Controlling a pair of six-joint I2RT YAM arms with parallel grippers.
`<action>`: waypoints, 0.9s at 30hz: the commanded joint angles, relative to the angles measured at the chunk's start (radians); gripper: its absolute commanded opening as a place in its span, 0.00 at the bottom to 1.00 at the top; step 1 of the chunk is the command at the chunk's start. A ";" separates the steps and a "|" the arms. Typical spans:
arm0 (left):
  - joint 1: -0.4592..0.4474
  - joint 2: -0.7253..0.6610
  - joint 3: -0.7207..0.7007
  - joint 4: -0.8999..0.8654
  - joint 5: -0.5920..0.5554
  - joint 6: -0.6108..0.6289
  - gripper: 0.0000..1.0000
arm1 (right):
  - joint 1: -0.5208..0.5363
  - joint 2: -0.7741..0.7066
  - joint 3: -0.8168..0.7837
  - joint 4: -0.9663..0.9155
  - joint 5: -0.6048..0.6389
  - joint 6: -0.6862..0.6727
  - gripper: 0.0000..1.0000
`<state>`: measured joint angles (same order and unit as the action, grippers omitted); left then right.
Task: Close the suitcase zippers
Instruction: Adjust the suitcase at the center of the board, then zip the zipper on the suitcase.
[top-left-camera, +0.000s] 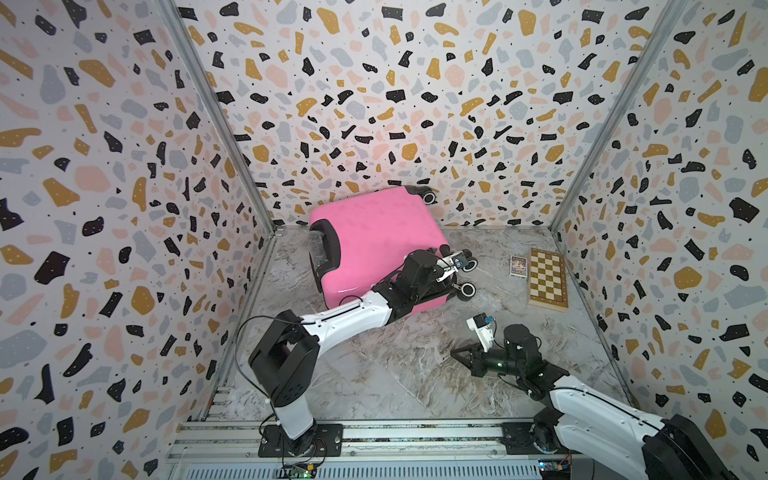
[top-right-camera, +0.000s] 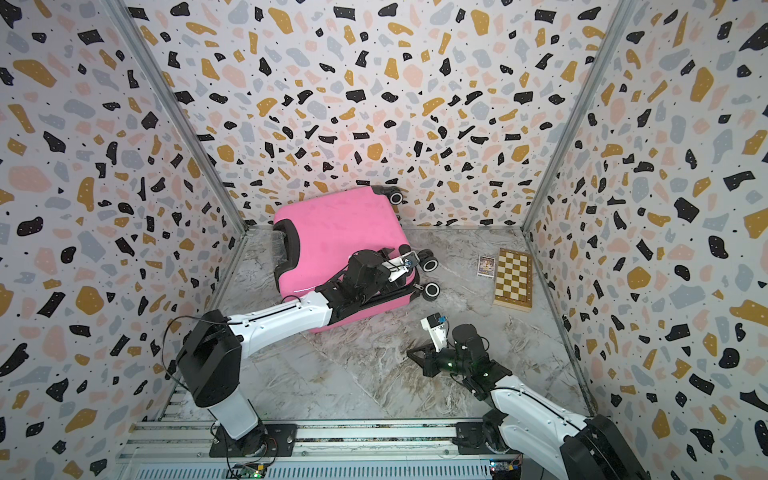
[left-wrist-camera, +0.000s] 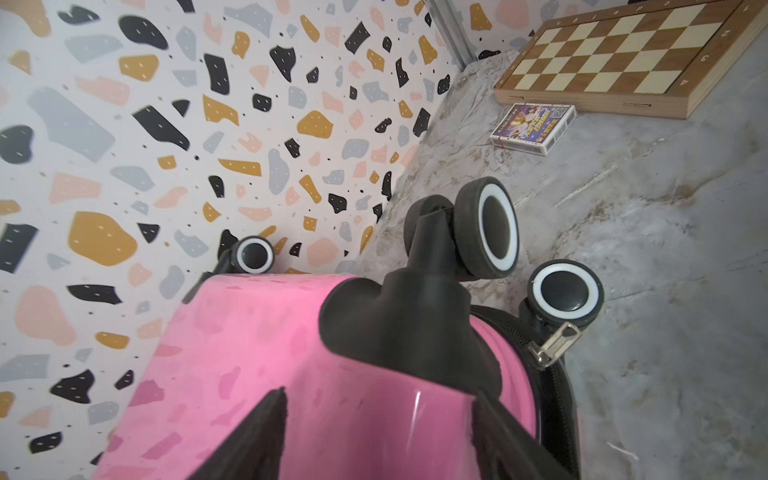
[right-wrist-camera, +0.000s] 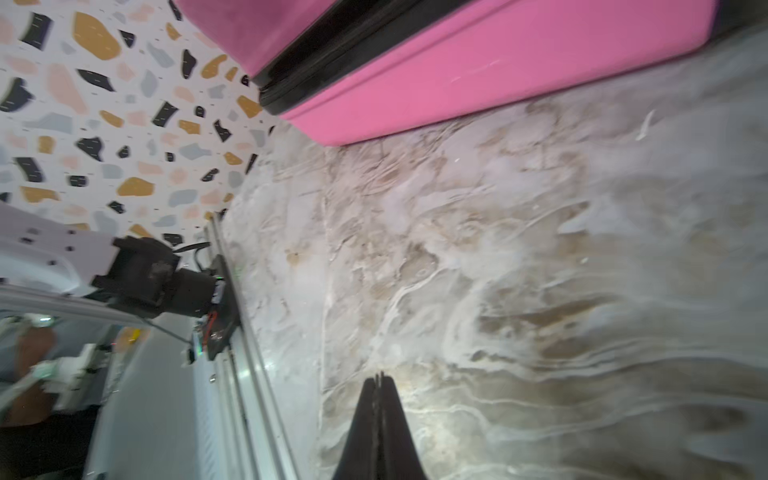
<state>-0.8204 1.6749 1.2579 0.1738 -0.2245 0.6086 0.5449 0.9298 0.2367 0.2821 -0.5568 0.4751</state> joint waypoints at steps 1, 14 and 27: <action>0.000 -0.159 -0.022 -0.047 0.021 -0.062 0.84 | -0.025 0.013 0.112 -0.101 0.157 -0.142 0.03; 0.151 -0.476 0.149 -0.742 -0.122 -0.643 0.95 | -0.254 0.283 0.346 -0.138 0.053 -0.400 0.48; 0.854 -0.409 0.179 -0.913 0.315 -0.944 0.84 | -0.186 0.358 0.357 0.031 0.329 -0.745 0.46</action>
<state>-0.0296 1.2217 1.4082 -0.7292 -0.0597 -0.2550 0.3573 1.2594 0.5583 0.2886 -0.2878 -0.1616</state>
